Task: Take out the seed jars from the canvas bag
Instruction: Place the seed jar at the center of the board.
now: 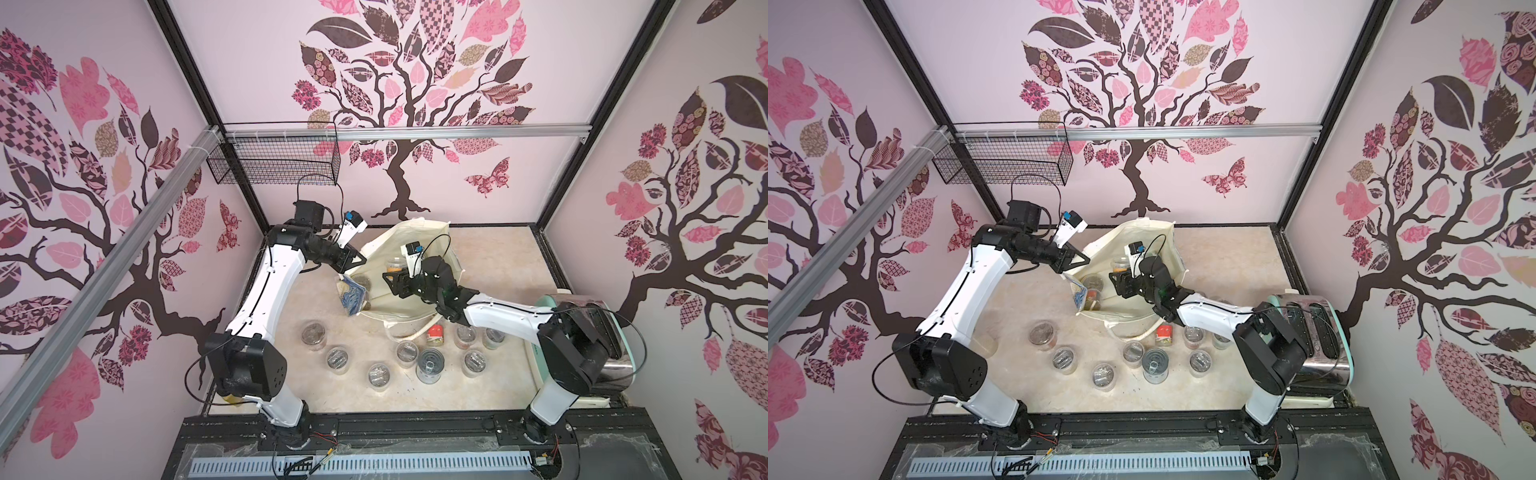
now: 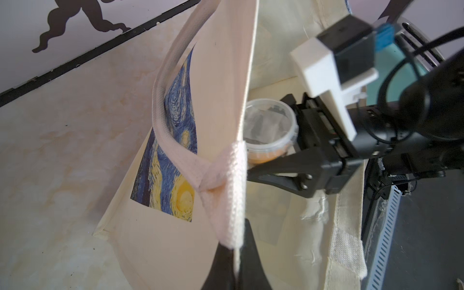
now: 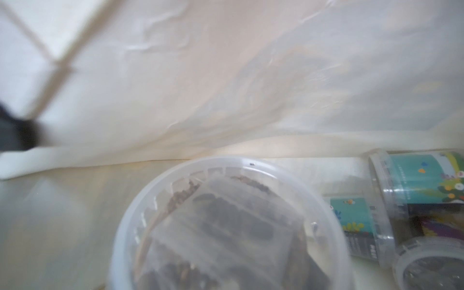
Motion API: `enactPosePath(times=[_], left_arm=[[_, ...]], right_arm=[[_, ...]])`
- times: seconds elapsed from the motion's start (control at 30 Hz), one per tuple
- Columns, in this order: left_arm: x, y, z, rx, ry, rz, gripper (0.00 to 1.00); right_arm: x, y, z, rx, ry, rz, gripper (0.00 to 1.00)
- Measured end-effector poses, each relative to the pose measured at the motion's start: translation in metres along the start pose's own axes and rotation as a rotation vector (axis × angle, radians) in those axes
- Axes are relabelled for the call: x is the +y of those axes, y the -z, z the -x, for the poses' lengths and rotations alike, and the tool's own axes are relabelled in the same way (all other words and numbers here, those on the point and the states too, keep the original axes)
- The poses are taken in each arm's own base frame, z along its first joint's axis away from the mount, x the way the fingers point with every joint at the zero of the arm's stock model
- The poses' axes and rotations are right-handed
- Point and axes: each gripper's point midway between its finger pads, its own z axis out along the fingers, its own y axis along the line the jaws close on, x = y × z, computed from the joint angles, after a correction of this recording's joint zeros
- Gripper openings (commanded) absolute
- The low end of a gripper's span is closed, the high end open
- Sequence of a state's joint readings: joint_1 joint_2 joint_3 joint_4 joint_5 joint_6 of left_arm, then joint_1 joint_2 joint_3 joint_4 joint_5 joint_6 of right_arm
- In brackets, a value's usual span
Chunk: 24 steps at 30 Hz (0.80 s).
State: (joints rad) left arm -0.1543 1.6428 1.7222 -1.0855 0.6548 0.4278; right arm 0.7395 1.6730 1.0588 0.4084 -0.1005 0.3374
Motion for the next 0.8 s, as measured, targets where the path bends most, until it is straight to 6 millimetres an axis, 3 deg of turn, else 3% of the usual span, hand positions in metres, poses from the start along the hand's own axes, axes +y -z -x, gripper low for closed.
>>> enactPosePath(times=[0.2, 0.33, 0.47, 0.6, 0.8], left_arm=[[0.018, -0.005, 0.011, -0.004, 0.044, 0.035, 0.00], [0.027, -0.011, 0.016, -0.003, 0.070, 0.045, 0.00], [0.038, -0.015, 0.021, -0.005, 0.089, 0.058, 0.00], [0.048, -0.016, 0.026, -0.011, 0.111, 0.069, 0.00], [0.072, -0.016, 0.031, -0.025, 0.160, 0.093, 0.00]], right_arm=[[0.046, 0.032, 0.004, -0.017, 0.052, 0.121, 0.60], [0.097, 0.052, -0.013, 0.003, 0.106, 0.245, 0.60], [0.135, 0.067, -0.029, 0.022, 0.150, 0.347, 0.60], [0.151, 0.073, -0.037, 0.025, 0.180, 0.400, 0.60], [0.157, 0.077, -0.068, 0.090, 0.241, 0.458, 0.60]])
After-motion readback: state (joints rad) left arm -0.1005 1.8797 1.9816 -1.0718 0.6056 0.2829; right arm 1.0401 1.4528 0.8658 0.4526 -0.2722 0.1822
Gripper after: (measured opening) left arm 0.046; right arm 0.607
